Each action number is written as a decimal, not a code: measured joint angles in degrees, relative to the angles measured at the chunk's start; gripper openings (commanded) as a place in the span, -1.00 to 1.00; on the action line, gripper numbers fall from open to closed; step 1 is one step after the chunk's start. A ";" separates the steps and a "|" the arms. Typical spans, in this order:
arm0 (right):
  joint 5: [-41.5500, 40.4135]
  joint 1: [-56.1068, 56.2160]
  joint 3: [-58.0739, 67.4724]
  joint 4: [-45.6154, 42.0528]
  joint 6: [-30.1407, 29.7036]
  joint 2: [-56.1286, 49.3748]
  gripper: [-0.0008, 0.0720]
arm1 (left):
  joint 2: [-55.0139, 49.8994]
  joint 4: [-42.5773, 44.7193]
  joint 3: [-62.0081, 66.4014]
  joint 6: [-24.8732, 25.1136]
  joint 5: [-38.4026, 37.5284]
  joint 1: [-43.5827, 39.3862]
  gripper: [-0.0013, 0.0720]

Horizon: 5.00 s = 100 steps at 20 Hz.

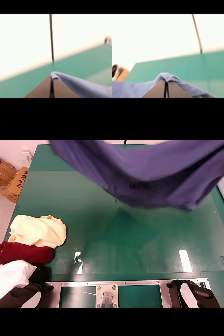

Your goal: Fold the shirts.

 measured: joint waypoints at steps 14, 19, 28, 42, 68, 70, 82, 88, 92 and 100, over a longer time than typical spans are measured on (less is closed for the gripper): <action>0.28 0.37 -4.70 -5.27 -0.79 -11.15 -0.95 | -3.39 11.78 -11.50 -11.80 -15.74 0.00 -0.91; -2.91 8.79 -7.61 -3.98 -1.95 -33.62 -0.94 | -21.46 10.45 -18.97 -12.57 -15.65 0.00 -0.91; 0.09 9.33 -7.17 -3.52 -1.18 -51.10 -0.42 | -39.06 7.21 -20.59 -11.17 -9.99 0.00 -0.91; 12.02 -4.20 -47.12 -8.55 4.39 -22.14 0.50 | -40.28 7.17 -19.28 -9.55 -11.34 0.00 -0.91; -4.76 0.83 -42.05 -14.45 3.19 -29.11 -0.95 | -34.05 12.94 -26.88 -13.29 -32.74 0.07 -0.91; -4.26 -1.86 -39.65 -15.56 3.10 -29.38 -0.95 | -30.95 7.80 -32.79 -12.66 -33.35 0.07 -0.91; 9.77 -4.63 -18.69 -15.63 4.46 -18.58 -0.95 | -5.88 -37.70 -36.68 5.75 -22.53 0.07 -0.91; 11.89 -4.66 7.58 -11.67 7.02 -10.84 -0.95 | 5.66 -42.21 -17.25 7.23 -7.80 0.07 -0.91; 12.15 -4.66 23.04 -10.95 7.63 -9.38 -0.95 | 7.43 -42.18 -6.73 7.19 -3.32 0.07 -0.91; 13.90 -4.66 29.38 -10.91 7.89 -8.22 -0.95 | 7.85 -31.78 7.48 6.19 2.25 0.07 -0.91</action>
